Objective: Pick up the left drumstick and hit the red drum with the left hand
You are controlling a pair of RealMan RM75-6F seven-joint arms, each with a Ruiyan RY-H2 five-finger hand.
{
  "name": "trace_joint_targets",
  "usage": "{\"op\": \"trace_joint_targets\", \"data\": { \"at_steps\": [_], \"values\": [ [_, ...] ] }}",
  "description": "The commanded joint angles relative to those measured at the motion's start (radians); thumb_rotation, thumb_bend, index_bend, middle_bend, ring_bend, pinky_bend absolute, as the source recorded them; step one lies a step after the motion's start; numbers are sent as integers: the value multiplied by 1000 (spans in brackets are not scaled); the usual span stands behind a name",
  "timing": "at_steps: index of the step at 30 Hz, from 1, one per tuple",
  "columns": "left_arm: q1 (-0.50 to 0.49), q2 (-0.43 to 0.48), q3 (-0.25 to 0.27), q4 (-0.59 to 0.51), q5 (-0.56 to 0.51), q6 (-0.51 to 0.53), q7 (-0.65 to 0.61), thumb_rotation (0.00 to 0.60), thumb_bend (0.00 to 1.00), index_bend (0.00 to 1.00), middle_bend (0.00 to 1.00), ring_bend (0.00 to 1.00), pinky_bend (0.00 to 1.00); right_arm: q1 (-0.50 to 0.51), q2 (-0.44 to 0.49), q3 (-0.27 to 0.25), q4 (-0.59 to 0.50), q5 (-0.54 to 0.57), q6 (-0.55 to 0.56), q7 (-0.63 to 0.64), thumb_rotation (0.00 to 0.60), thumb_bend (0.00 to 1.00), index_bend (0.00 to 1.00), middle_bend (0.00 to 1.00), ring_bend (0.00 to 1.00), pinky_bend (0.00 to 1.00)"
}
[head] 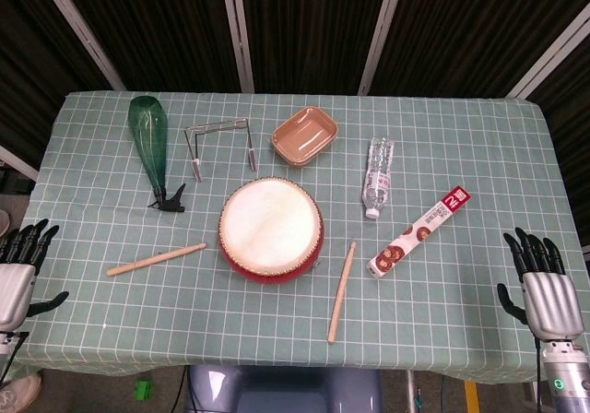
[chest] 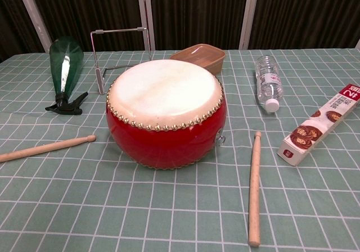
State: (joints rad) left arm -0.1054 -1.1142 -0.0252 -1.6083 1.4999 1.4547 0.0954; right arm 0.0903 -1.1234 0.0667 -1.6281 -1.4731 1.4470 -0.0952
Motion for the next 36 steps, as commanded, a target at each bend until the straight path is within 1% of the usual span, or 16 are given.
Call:
{"op": "trace_joint_targets", "data": {
  "at_steps": [1, 13, 25, 26, 27, 28, 29, 30, 31, 32, 33, 34, 36],
  "values": [
    [-1, 3, -1, -5, -7, -4, -2, 600, 0, 0, 0, 0, 18, 0, 2, 1, -6, 7, -4, 0, 600, 436, 0, 0, 0, 36],
    [1, 6, 0, -22, -23, -14, 16, 600, 0, 0, 0, 0, 18, -2, 4, -6, -3, -15, 6, 11, 600, 437, 0, 0, 0, 36],
    [-2, 8, -2, -40, -45, -28, 44, 600, 0, 0, 1, 1, 23, 0, 6, -6, -1, -12, 1, 18, 600, 436, 0, 0, 0, 36],
    [-2, 8, -3, -44, -48, -29, 49, 600, 0, 0, 34, 33, 65, 0, 6, -7, 0, -13, 1, 20, 600, 436, 0, 0, 0, 36],
    [-3, 8, -5, -49, -53, -31, 54, 600, 1, 0, 85, 85, 129, -1, 6, -7, -1, -14, 2, 22, 600, 436, 0, 0, 0, 36],
    [-6, 8, -9, -55, -57, -31, 60, 600, 9, 14, 219, 218, 285, -1, 6, -7, -2, -15, 2, 24, 600, 436, 0, 0, 0, 36],
    [-8, 6, -15, -59, -59, -28, 68, 600, 28, 58, 414, 412, 482, -1, 5, -8, -2, -16, 3, 25, 600, 436, 0, 0, 0, 36],
    [-11, 3, -21, -61, -61, -26, 75, 600, 46, 105, 546, 542, 600, 0, 5, -8, -2, -17, 3, 26, 600, 436, 0, 0, 0, 36],
    [-16, -2, -28, -65, -62, -24, 81, 600, 85, 197, 721, 711, 733, 0, 4, -8, -2, -18, 3, 27, 600, 436, 0, 0, 0, 36],
    [-26, -8, -37, -77, -73, -36, 87, 600, 123, 289, 846, 830, 812, 0, 4, -8, -2, -20, 3, 29, 600, 436, 0, 0, 0, 36],
    [-53, -22, -52, -112, -127, -94, 107, 600, 146, 338, 899, 878, 843, 0, 4, -8, -3, -22, 4, 31, 600, 436, 0, 0, 0, 36],
    [-67, -28, -64, -126, -161, -118, 130, 600, 177, 390, 952, 927, 879, 0, 5, -8, -4, -22, 4, 32, 600, 436, 0, 0, 0, 36],
    [-97, -44, -86, -157, -235, -163, 194, 600, 216, 427, 993, 974, 920, 0, 6, -8, -3, -20, 3, 37, 600, 436, 0, 0, 0, 36]
  ]
}}
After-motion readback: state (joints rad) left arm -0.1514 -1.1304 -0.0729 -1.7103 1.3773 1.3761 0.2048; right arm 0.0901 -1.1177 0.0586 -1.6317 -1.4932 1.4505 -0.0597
